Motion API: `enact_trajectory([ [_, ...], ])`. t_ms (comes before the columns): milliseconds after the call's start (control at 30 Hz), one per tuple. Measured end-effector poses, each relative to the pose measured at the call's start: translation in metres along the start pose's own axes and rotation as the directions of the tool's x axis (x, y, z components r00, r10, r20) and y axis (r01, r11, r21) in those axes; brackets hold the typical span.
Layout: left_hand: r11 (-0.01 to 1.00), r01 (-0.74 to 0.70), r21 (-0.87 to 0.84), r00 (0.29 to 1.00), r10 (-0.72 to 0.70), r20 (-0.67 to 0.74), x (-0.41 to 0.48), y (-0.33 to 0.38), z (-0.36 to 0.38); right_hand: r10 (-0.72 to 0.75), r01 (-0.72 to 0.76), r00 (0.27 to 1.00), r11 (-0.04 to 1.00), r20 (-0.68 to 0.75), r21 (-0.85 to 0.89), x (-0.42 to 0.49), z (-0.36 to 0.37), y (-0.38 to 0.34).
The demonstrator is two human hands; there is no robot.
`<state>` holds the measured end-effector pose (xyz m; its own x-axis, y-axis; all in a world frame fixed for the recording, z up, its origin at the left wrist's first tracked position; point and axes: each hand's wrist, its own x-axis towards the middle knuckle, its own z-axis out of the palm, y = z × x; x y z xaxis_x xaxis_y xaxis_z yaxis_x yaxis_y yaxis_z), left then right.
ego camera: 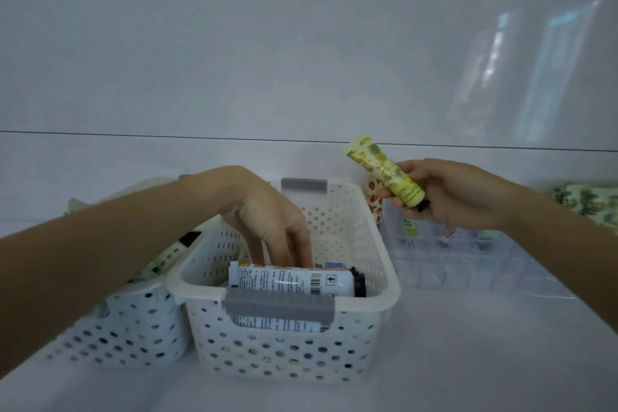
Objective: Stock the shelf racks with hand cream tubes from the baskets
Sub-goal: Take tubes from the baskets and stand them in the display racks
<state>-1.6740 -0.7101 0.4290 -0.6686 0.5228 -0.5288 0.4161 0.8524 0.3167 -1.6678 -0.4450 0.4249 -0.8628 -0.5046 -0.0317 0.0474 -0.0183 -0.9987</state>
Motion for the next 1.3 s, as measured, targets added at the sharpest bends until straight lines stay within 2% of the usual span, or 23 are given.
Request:
enact_trajectory([
  [67,0.999,0.008,-0.042,1.000,-0.008,0.001,-0.002,0.003,-0.002,-0.001,0.003,1.000,0.995,-0.020,0.097,-0.001,0.003,0.003],
  [167,0.973,0.012,-0.230,1.000,-0.016,-0.019,-0.014,0.008,-0.014,-0.027,0.037,0.997,0.989,-0.068,0.145,-0.004,0.009,0.004],
  [267,0.955,-0.039,-0.295,0.972,-0.032,-0.232,-0.024,0.013,-0.026,-0.087,0.097,0.990,0.991,-0.109,0.091,-0.009,0.013,0.006],
  [433,0.867,-0.254,-0.428,0.811,-0.050,-0.583,-0.030,0.036,-0.035,-0.148,0.170,0.967,0.981,-0.207,0.092,-0.024,0.011,0.011],
  [600,0.702,-0.498,-0.509,0.649,-0.087,-0.756,-0.026,0.085,-0.033,-0.192,0.211,0.950,0.976,-0.245,0.054,-0.051,-0.007,0.014],
  [700,0.595,-0.610,-0.524,0.611,-0.068,-0.789,-0.021,0.124,-0.031,-0.215,0.236,0.949,0.969,-0.231,0.067,-0.073,-0.023,0.014],
  [833,0.538,-0.663,-0.521,0.595,-0.043,-0.802,0.005,0.189,-0.017,-0.241,0.260,0.933,0.965,-0.268,0.036,-0.106,-0.052,0.013],
  [967,0.328,-0.787,-0.522,0.529,-0.077,-0.845,0.054,0.253,0.014,-0.266,0.278,0.875,0.960,-0.405,-0.030,-0.139,-0.087,0.020],
  [1033,0.232,-0.824,-0.517,0.497,-0.142,-0.856,0.079,0.278,0.032,-0.284,0.277,0.838,0.957,-0.467,-0.085,-0.154,-0.106,0.026],
  [1133,0.148,-0.838,-0.526,0.475,-0.280,-0.835,0.112,0.305,0.057,-0.344,0.284,0.783,0.939,-0.518,-0.194,-0.175,-0.134,0.036],
  [1200,0.107,-0.841,-0.530,0.465,-0.358,-0.810,0.130,0.316,0.069,-0.399,0.282,0.738,0.915,-0.544,-0.289,-0.187,-0.152,0.041],
  [1300,0.085,-0.861,-0.502,0.411,-0.466,-0.783,0.150,0.331,0.076,-0.466,0.288,0.677,0.880,-0.571,-0.376,-0.201,-0.177,0.046],
])
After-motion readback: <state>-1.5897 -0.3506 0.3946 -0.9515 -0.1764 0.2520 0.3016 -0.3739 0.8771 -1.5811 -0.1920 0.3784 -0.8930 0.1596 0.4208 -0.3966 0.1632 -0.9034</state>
